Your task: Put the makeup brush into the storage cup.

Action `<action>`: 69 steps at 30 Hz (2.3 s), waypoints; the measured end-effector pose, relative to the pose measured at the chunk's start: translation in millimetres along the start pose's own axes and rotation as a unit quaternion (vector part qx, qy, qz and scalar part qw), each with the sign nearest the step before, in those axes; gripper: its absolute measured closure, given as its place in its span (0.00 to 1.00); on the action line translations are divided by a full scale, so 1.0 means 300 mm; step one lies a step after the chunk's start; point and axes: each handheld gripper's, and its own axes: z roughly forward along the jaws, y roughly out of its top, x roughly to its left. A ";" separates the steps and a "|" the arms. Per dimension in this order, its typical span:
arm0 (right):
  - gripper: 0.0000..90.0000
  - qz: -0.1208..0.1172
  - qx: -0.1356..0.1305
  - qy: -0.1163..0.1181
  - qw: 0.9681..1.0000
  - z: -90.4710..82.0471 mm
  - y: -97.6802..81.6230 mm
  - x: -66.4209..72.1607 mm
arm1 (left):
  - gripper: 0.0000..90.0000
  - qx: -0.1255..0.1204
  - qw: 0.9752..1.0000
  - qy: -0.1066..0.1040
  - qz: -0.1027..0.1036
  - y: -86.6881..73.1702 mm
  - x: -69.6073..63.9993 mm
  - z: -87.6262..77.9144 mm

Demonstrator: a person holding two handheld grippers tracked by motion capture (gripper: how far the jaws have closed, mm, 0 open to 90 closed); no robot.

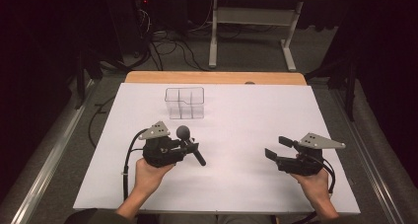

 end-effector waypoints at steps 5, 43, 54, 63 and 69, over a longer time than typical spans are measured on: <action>0.33 -0.001 -0.002 -0.011 1.000 0.004 -0.029 -0.018 | 0.78 -0.004 1.000 0.004 -0.003 0.002 0.007 -0.001; 0.34 0.000 0.000 -0.061 0.998 0.021 -0.097 -0.045 | 0.78 -0.036 0.997 0.067 -0.001 0.141 0.079 -0.054; 0.34 -0.004 0.001 -0.059 0.998 0.025 -0.097 -0.043 | 0.78 -0.037 0.996 0.077 0.001 0.190 0.094 -0.035; 0.34 -0.002 0.000 -0.059 0.998 0.027 -0.097 -0.043 | 0.78 -0.042 0.995 0.092 0.001 0.231 0.113 -0.052; 0.34 -0.002 0.002 -0.060 0.998 0.026 -0.098 -0.042 | 0.78 -0.046 0.994 0.104 0.000 0.267 0.128 -0.056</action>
